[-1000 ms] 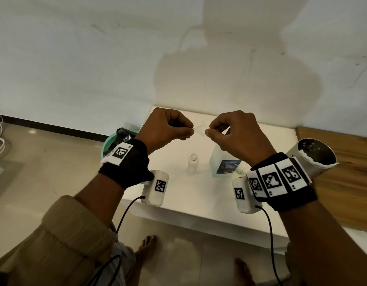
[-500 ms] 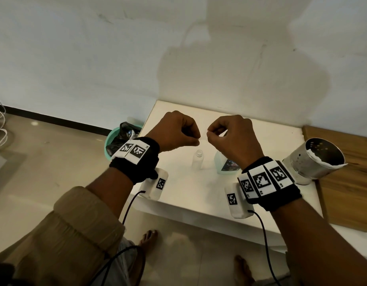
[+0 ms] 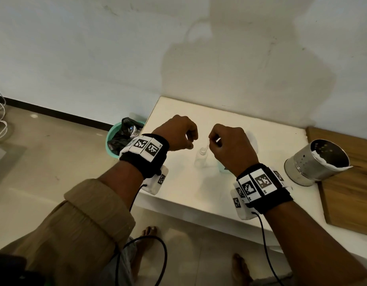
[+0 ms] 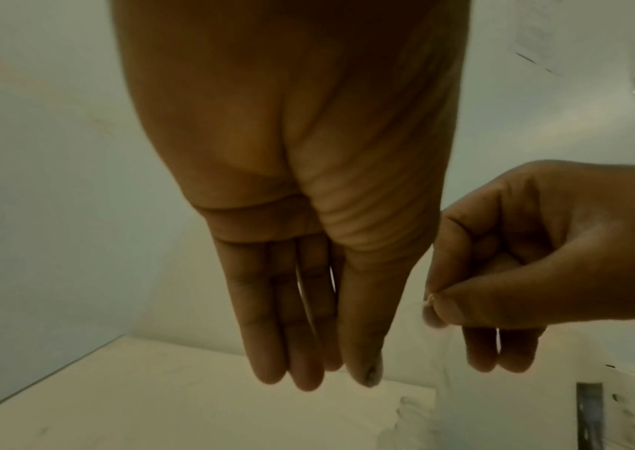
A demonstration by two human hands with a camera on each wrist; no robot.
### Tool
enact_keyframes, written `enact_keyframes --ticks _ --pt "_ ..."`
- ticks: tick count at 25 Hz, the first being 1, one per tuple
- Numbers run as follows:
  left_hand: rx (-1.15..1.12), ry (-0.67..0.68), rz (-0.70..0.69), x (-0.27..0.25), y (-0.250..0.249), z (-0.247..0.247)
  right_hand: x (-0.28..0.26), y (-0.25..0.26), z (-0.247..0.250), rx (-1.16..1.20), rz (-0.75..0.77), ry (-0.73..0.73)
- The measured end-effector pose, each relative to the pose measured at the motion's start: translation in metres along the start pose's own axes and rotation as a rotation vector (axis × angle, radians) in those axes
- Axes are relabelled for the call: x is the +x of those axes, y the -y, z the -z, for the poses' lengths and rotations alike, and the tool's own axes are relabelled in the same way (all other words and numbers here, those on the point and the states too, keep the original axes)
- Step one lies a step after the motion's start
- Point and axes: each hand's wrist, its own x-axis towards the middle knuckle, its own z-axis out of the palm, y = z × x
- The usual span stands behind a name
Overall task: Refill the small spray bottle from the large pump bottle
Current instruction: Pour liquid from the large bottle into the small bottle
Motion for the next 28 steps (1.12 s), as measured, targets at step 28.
enact_keyframes --ticks 28 --pt "-0.07 0.101 0.018 0.015 0.001 -0.034 0.001 -0.005 -0.014 0.039 -0.002 0.161"
